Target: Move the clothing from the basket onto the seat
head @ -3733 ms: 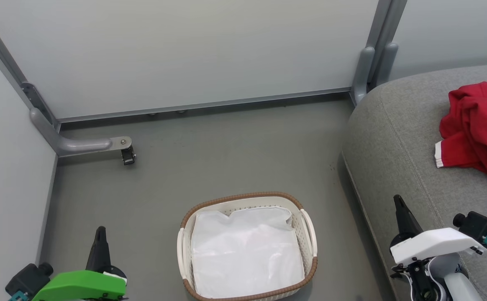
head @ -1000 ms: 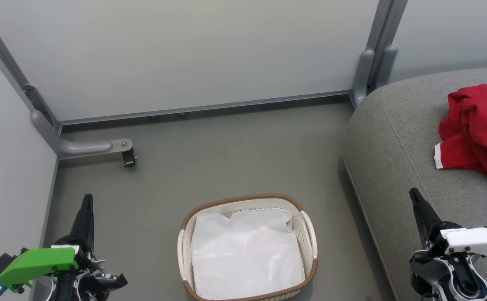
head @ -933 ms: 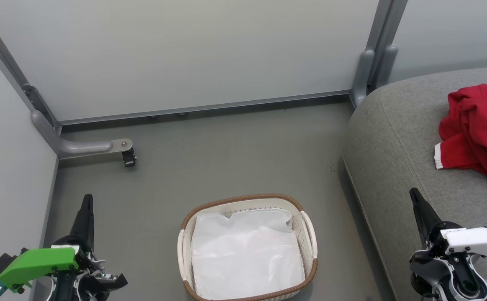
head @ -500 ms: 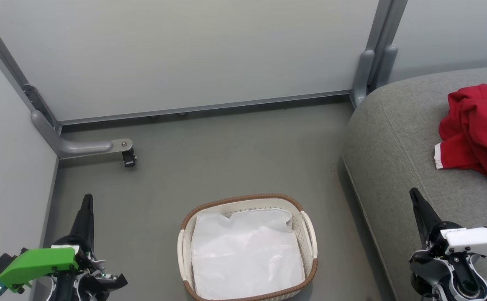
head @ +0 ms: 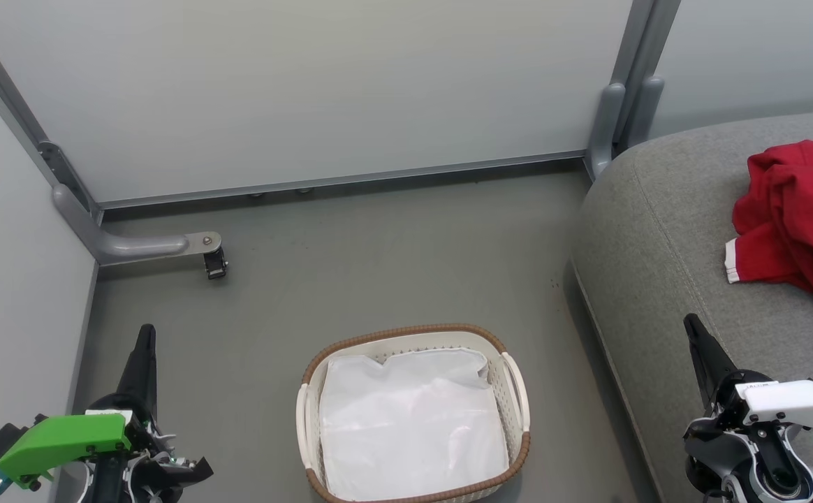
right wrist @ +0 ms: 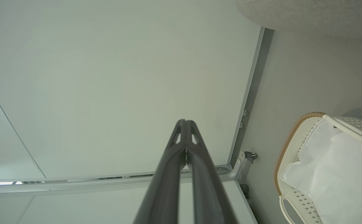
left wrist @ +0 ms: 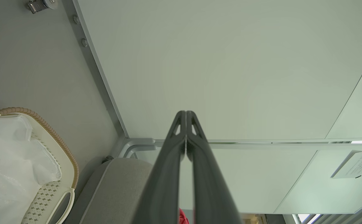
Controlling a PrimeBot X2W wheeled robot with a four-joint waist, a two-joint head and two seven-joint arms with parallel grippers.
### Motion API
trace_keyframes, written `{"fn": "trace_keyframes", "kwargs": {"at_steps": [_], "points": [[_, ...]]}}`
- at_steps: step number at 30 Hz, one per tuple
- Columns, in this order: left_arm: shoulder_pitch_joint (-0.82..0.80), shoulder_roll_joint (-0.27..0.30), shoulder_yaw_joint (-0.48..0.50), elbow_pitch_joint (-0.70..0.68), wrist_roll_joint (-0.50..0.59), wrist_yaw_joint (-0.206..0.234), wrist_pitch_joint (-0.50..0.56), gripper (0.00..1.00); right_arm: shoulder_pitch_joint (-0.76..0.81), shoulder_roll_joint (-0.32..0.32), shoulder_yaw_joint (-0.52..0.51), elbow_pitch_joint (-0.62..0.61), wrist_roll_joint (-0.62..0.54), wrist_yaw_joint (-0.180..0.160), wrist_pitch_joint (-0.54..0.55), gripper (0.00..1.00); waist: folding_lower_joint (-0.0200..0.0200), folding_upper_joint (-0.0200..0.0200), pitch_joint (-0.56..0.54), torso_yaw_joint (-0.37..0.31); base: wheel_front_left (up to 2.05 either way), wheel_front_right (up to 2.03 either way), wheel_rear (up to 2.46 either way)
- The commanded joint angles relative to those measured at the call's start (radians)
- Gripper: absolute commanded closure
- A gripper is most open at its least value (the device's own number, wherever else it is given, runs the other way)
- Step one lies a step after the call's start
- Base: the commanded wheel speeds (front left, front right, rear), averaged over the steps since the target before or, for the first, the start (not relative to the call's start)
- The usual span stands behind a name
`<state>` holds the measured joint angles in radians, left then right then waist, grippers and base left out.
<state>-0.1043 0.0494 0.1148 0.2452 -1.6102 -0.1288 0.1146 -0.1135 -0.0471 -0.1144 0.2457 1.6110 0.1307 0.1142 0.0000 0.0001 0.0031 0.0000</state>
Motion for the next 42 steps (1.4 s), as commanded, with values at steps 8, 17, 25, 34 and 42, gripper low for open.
{"fn": "trace_keyframes", "kwargs": {"at_steps": [8, 17, 25, 34, 42], "points": [[-0.01, 0.002, 0.002, 0.0, -0.004, -0.005, 0.003, 1.0, 0.01, -0.006, -0.002, -0.004, 0.004, 0.0, 0.003, 1.0, 0.0, -0.0001, 0.0, 0.0, 0.0, 0.0, 0.0], [-0.01, 0.002, 0.002, 0.0, -0.005, -0.005, 0.003, 1.0, 0.01, -0.006, -0.002, -0.004, 0.004, 0.0, 0.003, 1.0, 0.0, -0.0001, 0.0, 0.0, 0.0, 0.0, 0.0], [-0.01, 0.002, 0.002, 0.0, -0.005, -0.005, 0.003, 1.0, 0.01, -0.006, -0.002, -0.004, 0.004, 0.0, 0.003, 1.0, 0.0, -0.0001, 0.0, 0.0, 0.0, 0.0, 0.0], [-0.01, 0.002, 0.001, 0.0, -0.005, -0.005, 0.003, 1.0, 0.011, -0.006, -0.002, -0.004, 0.004, 0.0, 0.003, 1.0, 0.0, -0.0001, 0.0, 0.0, 0.0, 0.0, 0.0], [-0.01, 0.002, 0.001, 0.0, -0.005, -0.005, 0.003, 1.0, 0.011, -0.006, -0.002, -0.004, 0.004, 0.0, 0.003, 1.0, 0.0, -0.0001, 0.0, 0.0, 0.0, 0.0, 0.0]]}}
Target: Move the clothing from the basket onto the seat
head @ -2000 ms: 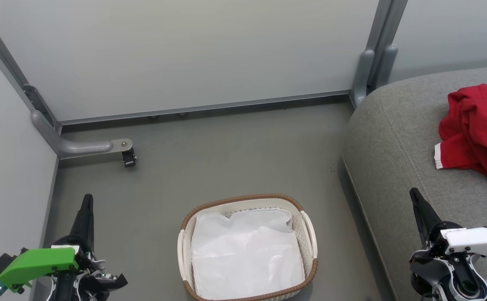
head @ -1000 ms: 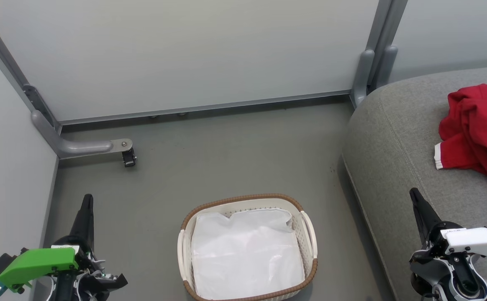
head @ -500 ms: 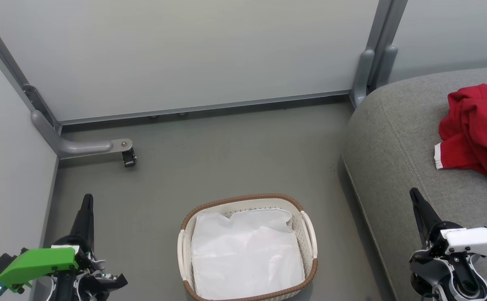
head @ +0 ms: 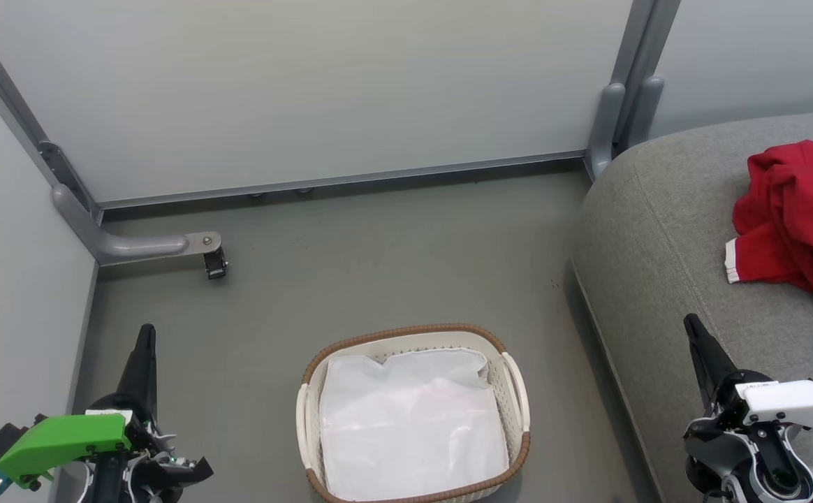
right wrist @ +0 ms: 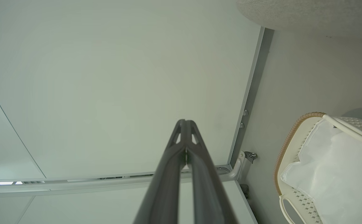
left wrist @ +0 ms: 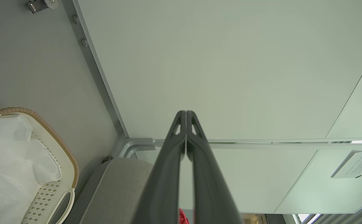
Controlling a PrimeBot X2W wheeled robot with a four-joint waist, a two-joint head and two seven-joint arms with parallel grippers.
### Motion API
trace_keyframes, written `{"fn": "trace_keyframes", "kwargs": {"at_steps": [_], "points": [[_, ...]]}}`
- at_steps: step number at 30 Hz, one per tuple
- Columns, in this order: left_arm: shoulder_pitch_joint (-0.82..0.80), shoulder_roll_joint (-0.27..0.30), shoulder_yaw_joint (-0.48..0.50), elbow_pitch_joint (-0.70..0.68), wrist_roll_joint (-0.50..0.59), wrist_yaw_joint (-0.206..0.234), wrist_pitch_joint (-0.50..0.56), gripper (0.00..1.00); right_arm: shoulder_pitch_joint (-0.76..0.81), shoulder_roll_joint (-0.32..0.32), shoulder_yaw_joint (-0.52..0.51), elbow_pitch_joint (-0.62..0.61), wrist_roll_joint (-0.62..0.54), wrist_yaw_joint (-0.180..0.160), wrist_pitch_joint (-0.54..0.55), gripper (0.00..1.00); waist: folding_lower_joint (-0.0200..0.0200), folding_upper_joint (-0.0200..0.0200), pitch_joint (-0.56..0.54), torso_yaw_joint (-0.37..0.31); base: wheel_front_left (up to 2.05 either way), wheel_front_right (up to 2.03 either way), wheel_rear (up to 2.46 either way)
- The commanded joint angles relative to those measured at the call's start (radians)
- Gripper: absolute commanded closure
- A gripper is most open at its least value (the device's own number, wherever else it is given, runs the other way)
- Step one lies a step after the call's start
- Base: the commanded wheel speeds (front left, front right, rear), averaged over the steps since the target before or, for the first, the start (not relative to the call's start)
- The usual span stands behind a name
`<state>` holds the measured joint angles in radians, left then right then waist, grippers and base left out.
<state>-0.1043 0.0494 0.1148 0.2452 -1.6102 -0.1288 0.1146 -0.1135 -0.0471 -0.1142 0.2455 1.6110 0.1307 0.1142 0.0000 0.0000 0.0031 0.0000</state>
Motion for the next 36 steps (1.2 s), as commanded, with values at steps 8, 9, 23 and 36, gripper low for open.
{"fn": "trace_keyframes", "kwargs": {"at_steps": [8, 9, 23, 36], "points": [[-0.01, 0.002, 0.001, 0.0, -0.005, -0.005, 0.003, 1.0, 0.011, -0.006, -0.002, -0.003, 0.004, 0.0, 0.003, 1.0, 0.0, 0.0, 0.0, 0.0, 0.0, 0.0, 0.0], [-0.01, 0.002, 0.001, 0.0, -0.005, -0.005, 0.003, 1.0, 0.011, -0.006, -0.002, -0.003, 0.004, 0.0, 0.003, 1.0, 0.0, 0.0, 0.0, 0.0, 0.0, 0.0, 0.0], [-0.01, 0.002, 0.001, 0.0, -0.005, -0.005, 0.003, 1.0, 0.01, -0.006, -0.002, -0.003, 0.004, 0.0, 0.003, 1.0, 0.0, 0.0, 0.0, 0.0, 0.0, 0.0, 0.0], [-0.01, 0.002, 0.001, 0.0, -0.005, -0.005, 0.003, 1.0, 0.011, -0.006, -0.002, -0.003, 0.004, 0.0, 0.003, 1.0, 0.0, 0.0, 0.0, 0.0, 0.0, 0.0, 0.0]]}}
